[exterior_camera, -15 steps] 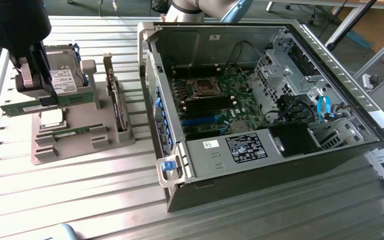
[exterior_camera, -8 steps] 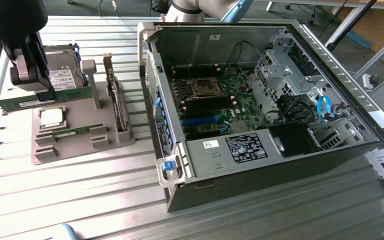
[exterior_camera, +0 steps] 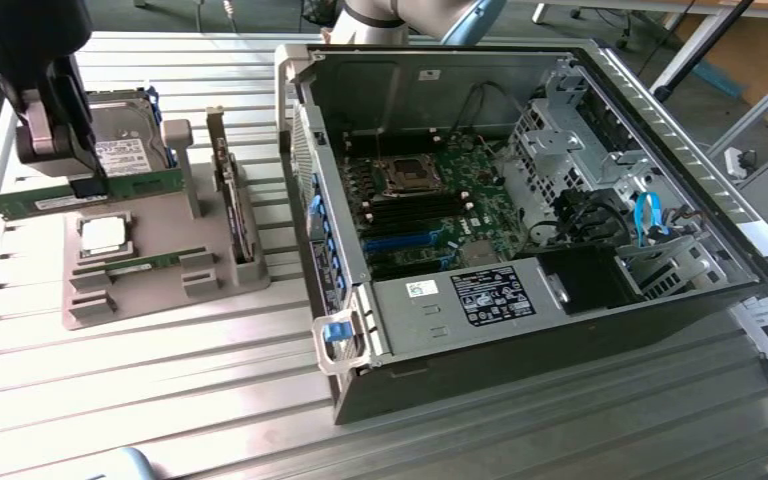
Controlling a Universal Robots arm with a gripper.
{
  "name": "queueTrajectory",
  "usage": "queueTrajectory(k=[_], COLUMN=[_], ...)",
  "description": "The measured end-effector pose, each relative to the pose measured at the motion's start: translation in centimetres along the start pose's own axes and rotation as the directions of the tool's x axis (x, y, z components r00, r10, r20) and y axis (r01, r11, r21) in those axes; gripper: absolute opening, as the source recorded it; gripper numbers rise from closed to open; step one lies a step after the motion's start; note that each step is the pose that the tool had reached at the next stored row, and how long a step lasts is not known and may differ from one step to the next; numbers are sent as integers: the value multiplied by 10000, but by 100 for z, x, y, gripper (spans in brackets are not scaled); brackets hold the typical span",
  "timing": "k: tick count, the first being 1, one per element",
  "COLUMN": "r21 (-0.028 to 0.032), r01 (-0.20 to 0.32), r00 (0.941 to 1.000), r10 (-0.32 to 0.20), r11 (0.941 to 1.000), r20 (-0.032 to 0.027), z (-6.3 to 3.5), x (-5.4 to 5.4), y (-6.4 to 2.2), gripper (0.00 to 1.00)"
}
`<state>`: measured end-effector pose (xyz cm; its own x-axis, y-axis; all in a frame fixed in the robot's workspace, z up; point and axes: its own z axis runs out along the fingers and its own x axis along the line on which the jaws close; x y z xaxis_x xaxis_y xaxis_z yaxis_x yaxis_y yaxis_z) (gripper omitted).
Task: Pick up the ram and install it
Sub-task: 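Pick up the ram and move it above insertion slot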
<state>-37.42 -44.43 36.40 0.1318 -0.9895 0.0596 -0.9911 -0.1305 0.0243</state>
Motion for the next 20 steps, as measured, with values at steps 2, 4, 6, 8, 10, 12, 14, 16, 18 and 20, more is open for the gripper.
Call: queueTrajectory(k=[2,4,6,8,10,12,14,16,18,20], r21=[0,-1,0,0,0,0,0,0,0,0], r01=[0,0,0,0,0,0,0,0,0,-1], r00=[10000,10000,10000,10000,10000,10000,10000,10000,10000,10000], r10=[0,0,0,0,0,0,0,0,0,1], r11=[10000,10000,10000,10000,10000,10000,10000,10000,10000,10000], r20=[0,-1,0,0,0,0,0,0,0,-1], z=[-13,-29,-42,-58,-74,-87,-105,-119,-135,-153], x=[1,2,2,3,4,5,6,7,8,9], y=[0,1,1,1,2,2,3,3,3,4], gripper=[13,13,13,13,13,13,13,13,13,13])
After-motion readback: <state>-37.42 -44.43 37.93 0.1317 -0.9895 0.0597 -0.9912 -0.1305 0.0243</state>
